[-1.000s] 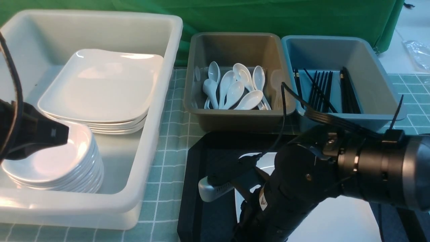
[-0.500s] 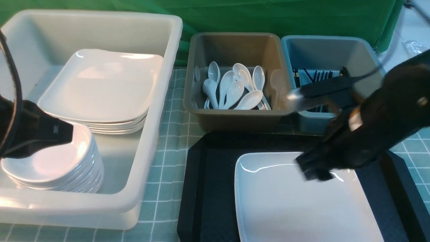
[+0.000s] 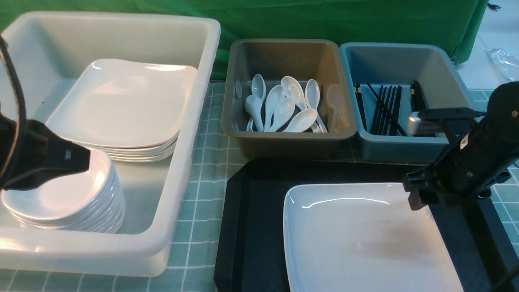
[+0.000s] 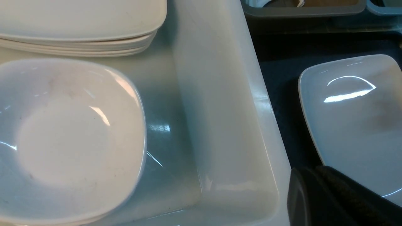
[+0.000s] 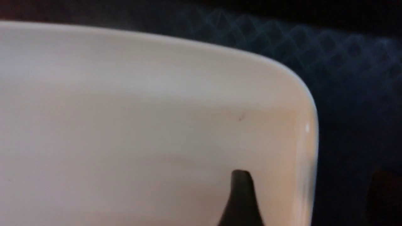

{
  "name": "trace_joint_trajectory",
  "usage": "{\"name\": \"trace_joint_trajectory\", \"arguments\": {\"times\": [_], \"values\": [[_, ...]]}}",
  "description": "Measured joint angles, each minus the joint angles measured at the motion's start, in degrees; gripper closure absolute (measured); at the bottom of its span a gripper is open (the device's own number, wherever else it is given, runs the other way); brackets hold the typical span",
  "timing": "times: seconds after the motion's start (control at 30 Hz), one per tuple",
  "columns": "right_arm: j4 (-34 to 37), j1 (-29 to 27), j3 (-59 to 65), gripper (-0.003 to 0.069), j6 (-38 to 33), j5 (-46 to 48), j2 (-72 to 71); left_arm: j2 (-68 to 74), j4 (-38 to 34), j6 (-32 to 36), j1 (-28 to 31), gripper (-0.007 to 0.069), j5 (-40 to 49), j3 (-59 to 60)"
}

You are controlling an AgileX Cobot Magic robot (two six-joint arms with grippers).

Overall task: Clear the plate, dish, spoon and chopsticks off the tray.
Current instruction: Use the right arm to grab a plate from the dinner plate, then use the right arm to put the plate into the large storage box on the left

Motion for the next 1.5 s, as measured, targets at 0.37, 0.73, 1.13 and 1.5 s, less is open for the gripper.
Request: {"name": "trace_joint_trajectory", "arguments": {"times": [0.37, 0.73, 1.13, 1.5], "values": [[0.19, 0.0, -4.18, 0.0144, -0.5, -2.29, 8.31, 0.0, -0.05, 0.0, 0.0, 0.0624, 0.32, 0.0], [2.81, -0.02, -5.13, 0.0346, -5.28, -0.77, 9.5, 0.0, -0.05, 0.07, 0.0, 0.0624, 0.38, 0.0], [12.93, 0.04, -4.93, 0.0538, -13.35, 2.25, 0.04, 0.0, -0.12, 0.07, 0.0, 0.0624, 0.38, 0.0], [15.35, 0.53, -4.93, 0.0586, -14.87, 5.25, -7.9, 0.0, -0.12, 0.07, 0.0, 0.0624, 0.2, 0.0]]}}
